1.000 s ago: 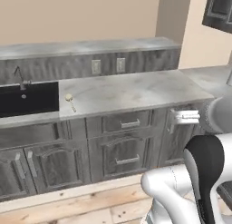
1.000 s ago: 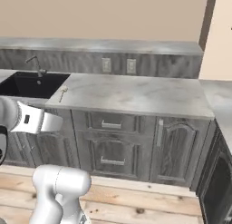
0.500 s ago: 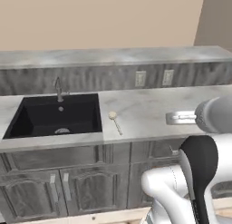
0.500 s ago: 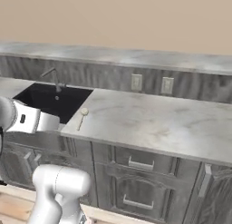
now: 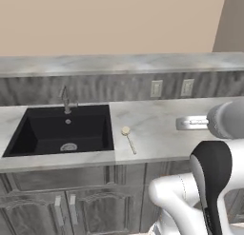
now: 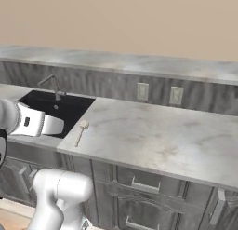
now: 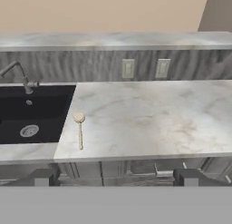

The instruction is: Grab the spray bottle from the cabinet, then place it next to the cutting board for sanitizing. Then grab the dish brush from the countertop next to the sink and place it next to the cutting board.

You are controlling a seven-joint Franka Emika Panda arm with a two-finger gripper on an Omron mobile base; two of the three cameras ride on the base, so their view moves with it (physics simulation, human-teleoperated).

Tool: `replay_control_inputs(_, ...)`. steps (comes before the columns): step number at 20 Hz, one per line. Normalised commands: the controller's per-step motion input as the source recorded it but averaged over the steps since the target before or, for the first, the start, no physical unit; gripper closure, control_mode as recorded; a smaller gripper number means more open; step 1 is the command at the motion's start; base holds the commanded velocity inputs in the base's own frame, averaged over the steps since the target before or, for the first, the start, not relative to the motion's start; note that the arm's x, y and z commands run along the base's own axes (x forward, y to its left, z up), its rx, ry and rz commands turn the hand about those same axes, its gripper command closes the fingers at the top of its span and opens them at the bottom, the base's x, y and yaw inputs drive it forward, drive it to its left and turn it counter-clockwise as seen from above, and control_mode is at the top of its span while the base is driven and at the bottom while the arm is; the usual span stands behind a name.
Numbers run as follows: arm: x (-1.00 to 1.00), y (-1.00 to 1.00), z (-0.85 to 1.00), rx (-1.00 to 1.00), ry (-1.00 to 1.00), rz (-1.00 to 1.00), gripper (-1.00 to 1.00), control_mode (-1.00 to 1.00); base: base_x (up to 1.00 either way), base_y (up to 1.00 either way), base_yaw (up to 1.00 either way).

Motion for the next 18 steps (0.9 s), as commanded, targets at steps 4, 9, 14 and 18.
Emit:
replay_control_inputs(4,0.00,0.00,0.00,0.00,0.00,0.00,-1.00,1.00,0.00,0.36,-0.02)
replay_control_inputs(9,0.00,0.00,0.00,0.00,0.00,0.00,-1.00,1.00,0.00,0.61,-0.07)
replay_control_inputs(14,0.00,0.00,0.00,0.00,0.00,0.00,-1.00,1.00,0.00,0.46,-0.01)
replay_control_inputs(18,0.00,0.00,0.00,0.00,0.00,0.00,-1.00,1.00,0.28,0.21,0.00)
